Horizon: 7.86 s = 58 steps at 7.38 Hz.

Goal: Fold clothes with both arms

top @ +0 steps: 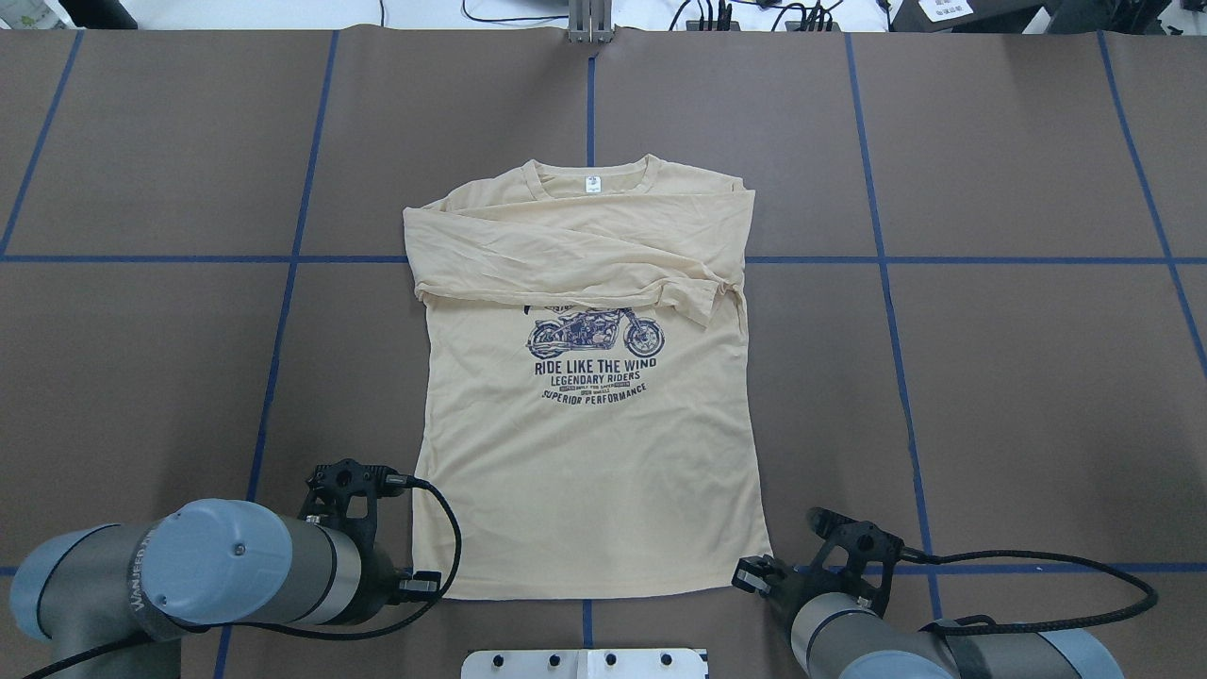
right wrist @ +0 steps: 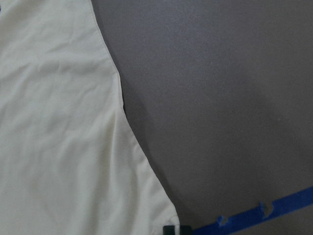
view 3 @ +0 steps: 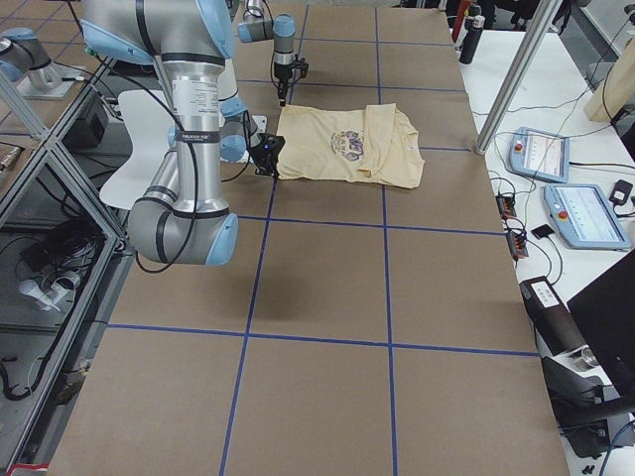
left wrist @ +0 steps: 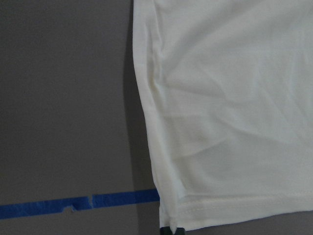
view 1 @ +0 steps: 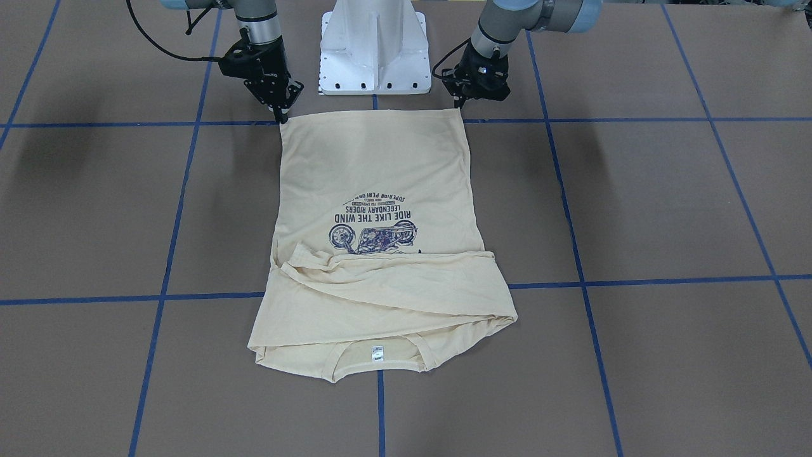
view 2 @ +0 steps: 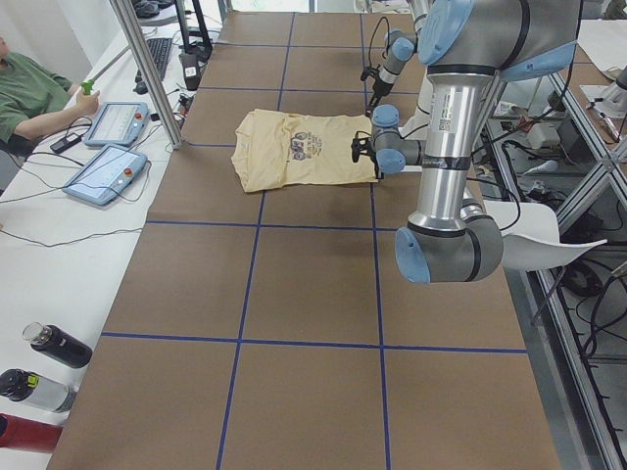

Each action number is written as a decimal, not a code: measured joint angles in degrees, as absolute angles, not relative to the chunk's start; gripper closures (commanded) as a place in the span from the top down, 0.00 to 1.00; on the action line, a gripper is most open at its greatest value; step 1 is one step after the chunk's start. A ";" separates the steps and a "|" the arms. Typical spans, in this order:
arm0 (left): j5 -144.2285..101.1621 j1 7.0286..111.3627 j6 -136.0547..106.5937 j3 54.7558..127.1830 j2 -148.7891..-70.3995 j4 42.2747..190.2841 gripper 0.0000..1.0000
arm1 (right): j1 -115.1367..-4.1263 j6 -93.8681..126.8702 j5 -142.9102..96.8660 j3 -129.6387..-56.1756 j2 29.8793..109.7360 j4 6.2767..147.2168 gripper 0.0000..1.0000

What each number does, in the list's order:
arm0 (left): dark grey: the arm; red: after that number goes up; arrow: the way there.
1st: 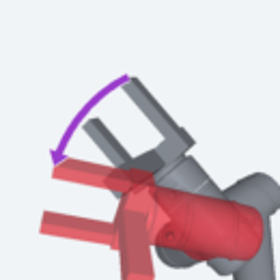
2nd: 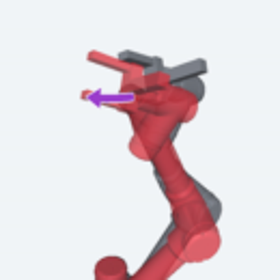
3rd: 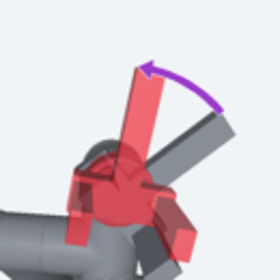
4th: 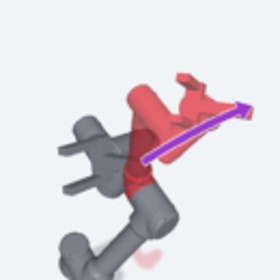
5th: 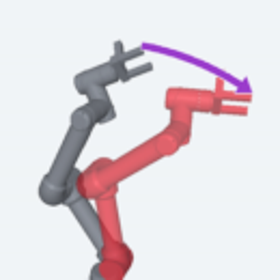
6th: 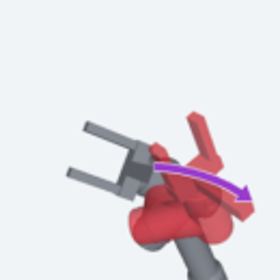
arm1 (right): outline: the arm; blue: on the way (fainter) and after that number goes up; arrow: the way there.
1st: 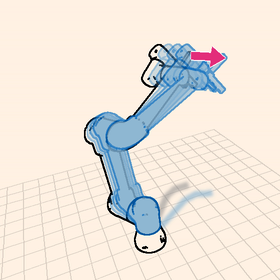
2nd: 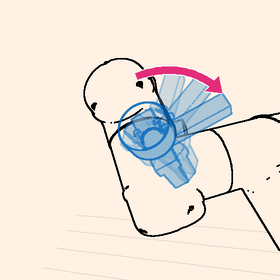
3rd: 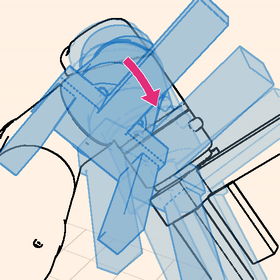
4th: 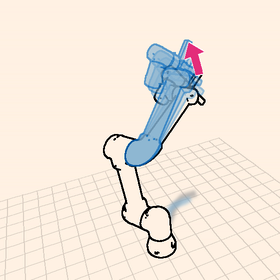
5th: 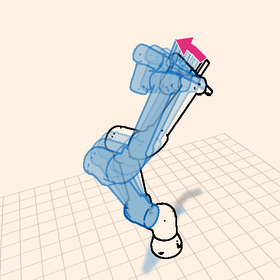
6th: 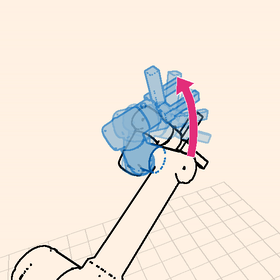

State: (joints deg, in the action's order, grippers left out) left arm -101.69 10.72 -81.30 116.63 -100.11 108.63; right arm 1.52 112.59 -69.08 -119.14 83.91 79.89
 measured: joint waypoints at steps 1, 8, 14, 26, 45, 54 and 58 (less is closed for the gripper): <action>-101.69 10.72 -81.30 116.63 -100.12 108.63 0.00 | 1.38 112.59 -69.03 -119.17 83.91 79.89 0.00; -104.72 11.18 -81.13 123.38 -100.14 104.62 0.00 | -2.49 112.32 -72.83 -125.82 82.61 82.21 0.00; -119.96 19.95 -79.42 143.92 -107.55 80.03 0.00 | -16.21 107.17 -97.71 -153.18 80.08 106.88 0.00; -108.12 36.48 -63.61 112.50 -113.29 88.15 0.00 | -38.95 86.06 -98.21 -100.82 54.70 83.38 0.00; -107.98 23.58 -74.77 111.08 -105.96 106.56 0.57 | -48.59 72.70 -109.03 -86.54 55.61 74.98 1.00; -107.27 18.22 -77.59 108.70 -106.40 106.80 0.43 | -48.52 72.77 -108.98 -86.57 55.63 74.88 1.00; -105.31 19.18 -77.28 108.64 -106.43 106.25 0.43 | -48.45 72.97 -108.98 -86.57 55.48 74.88 1.00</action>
